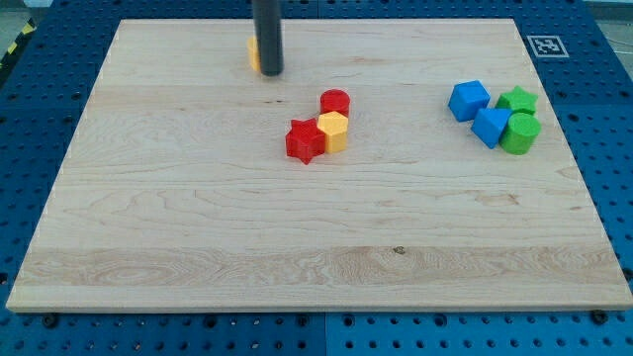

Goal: Place the yellow heart diagonally top left to the red star

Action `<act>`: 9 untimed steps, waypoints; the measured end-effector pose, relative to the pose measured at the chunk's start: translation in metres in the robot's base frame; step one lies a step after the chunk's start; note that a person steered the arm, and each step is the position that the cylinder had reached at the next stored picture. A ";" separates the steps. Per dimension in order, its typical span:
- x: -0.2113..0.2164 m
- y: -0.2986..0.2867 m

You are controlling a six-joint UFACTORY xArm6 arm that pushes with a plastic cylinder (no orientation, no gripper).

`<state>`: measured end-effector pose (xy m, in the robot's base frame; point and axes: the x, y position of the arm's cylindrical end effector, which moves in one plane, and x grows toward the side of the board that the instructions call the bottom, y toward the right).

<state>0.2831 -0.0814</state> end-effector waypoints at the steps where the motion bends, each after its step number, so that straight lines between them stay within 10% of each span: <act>1: -0.024 -0.012; 9: -0.061 -0.015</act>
<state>0.2225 -0.0964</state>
